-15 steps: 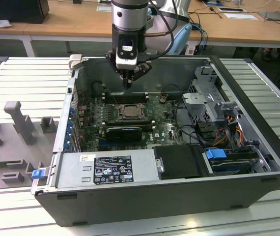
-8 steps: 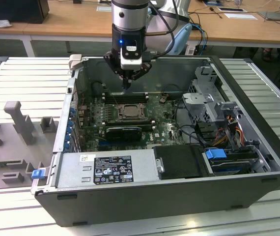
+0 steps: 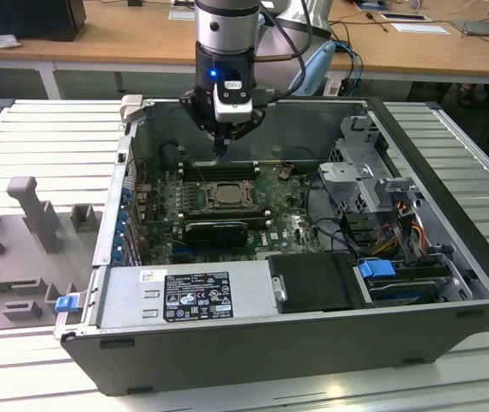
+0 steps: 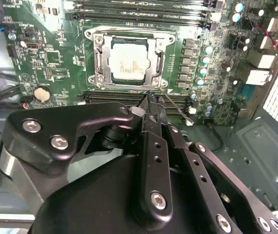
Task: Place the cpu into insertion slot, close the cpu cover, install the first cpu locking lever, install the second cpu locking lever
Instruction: 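Install the first cpu locking lever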
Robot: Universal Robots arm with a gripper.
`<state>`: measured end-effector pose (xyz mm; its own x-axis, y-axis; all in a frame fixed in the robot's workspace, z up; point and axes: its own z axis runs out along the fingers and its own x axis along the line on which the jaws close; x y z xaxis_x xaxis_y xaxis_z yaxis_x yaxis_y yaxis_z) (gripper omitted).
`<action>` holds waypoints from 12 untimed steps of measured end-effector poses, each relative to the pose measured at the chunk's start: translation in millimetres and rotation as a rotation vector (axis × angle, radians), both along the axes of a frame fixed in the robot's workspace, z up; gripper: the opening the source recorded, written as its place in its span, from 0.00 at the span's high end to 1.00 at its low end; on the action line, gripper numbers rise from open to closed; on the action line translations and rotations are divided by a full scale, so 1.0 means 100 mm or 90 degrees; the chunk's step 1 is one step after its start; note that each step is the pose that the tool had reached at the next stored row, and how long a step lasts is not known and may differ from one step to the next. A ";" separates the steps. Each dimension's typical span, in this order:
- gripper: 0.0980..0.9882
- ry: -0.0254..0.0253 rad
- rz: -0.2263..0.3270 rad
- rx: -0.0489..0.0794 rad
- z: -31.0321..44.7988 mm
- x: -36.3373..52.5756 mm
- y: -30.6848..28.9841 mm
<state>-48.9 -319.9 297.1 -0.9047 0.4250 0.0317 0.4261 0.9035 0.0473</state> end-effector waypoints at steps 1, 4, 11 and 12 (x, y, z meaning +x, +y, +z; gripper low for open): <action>0.99 0.0000 0.009 0.000 0.000 0.000 0.000; 0.99 0.0000 0.052 0.000 0.000 0.000 0.000; 0.99 0.0000 0.118 0.000 0.000 0.000 0.000; 0.99 0.0000 0.129 0.000 0.000 0.000 0.000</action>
